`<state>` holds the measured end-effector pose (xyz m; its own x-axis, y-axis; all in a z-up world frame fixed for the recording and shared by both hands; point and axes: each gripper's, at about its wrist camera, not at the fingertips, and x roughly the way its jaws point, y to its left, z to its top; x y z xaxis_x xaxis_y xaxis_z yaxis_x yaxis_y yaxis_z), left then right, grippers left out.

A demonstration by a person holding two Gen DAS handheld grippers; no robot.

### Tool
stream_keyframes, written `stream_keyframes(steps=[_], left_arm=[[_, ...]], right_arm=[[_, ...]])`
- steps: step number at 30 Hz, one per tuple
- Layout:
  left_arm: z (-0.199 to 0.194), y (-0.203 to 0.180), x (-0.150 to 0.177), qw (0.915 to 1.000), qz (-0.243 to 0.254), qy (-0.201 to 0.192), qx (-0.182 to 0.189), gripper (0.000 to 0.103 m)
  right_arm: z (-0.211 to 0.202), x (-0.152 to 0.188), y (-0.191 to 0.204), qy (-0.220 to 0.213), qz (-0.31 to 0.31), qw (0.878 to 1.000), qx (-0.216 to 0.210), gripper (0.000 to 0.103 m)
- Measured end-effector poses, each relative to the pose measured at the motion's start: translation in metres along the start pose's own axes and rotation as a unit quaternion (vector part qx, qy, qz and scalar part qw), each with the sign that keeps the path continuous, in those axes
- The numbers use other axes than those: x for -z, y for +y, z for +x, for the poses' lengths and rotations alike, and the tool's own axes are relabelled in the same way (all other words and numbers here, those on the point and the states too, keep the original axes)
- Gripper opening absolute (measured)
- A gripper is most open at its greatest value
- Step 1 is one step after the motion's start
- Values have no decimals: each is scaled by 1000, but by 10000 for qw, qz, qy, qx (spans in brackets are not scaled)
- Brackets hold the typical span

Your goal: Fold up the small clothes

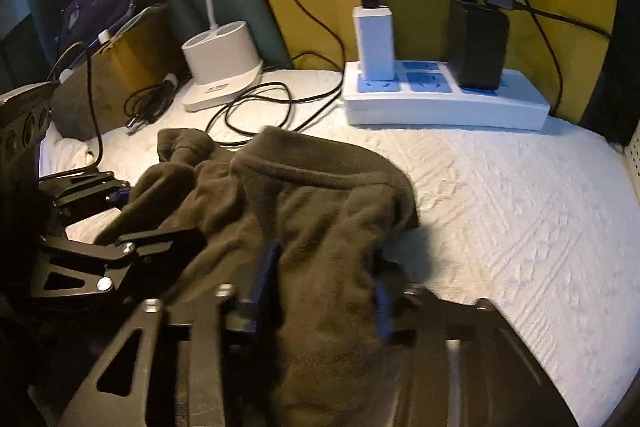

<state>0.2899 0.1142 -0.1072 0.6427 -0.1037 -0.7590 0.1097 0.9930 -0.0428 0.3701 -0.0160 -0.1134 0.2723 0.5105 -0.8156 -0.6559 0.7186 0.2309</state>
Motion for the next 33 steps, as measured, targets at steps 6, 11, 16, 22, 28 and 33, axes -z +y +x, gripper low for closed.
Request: stream_keyframes(steps=[6, 11, 16, 22, 28, 33], left_arm=[[-11, -2, 0, 9999, -88, -143, -37, 19], [-32, -10, 1, 9993, -48, -367, 13, 12], [-58, -22, 3, 9979, 7, -646, 74, 10], [-90, -34, 7, 9954, 31, -947, 106, 10], [-130, -46, 10, 9909, 44, -1338, 130, 9], [-165, -58, 16, 9858, 117, -1664, 170, 9]], right_arm=[[-11, 2, 16, -153, -269, 9994, 136, 24], [-34, 1, 30, -375, -450, 9980, 236, 24], [-59, 4, 38, -589, -470, 9968, 257, 24], [-95, 11, 49, -886, -490, 9944, 303, 23], [-135, 19, 60, -1202, -511, 9909, 338, 23], [-169, 26, 73, -1506, -607, 9856, 459, 23]])
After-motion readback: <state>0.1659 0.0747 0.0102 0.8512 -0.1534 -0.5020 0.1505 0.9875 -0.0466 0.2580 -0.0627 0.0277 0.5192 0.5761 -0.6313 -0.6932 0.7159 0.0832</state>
